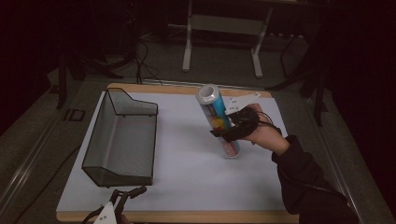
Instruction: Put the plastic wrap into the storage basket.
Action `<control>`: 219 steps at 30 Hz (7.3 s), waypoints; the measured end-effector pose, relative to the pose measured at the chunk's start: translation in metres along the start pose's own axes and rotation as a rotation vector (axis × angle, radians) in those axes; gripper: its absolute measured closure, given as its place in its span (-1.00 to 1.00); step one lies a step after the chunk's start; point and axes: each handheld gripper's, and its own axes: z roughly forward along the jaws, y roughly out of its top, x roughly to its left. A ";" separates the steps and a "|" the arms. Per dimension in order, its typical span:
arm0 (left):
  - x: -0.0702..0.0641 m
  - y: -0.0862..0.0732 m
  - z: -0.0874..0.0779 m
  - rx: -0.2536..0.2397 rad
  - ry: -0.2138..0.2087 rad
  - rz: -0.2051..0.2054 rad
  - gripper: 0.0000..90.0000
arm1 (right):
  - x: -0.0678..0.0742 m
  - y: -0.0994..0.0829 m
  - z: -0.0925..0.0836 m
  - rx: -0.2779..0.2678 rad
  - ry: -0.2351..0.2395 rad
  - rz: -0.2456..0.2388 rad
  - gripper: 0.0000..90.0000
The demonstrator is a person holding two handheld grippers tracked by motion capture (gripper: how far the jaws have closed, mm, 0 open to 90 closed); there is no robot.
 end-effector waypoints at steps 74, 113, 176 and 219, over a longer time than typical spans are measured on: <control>-0.002 0.000 -0.004 0.014 0.071 0.037 -0.94 | 0.109 0.123 0.172 -0.050 0.068 0.570 -0.30; -0.003 0.001 -0.008 -0.004 0.050 0.034 -0.94 | 0.074 0.106 0.268 0.045 -0.174 0.945 -0.31; -0.003 -0.003 0.005 0.063 0.042 0.023 -0.94 | 0.069 0.008 0.087 -0.115 -0.105 0.370 -0.75; -0.005 -0.003 0.009 0.080 0.041 0.034 -0.94 | 0.098 -0.108 -0.008 -0.129 -0.158 0.405 -0.75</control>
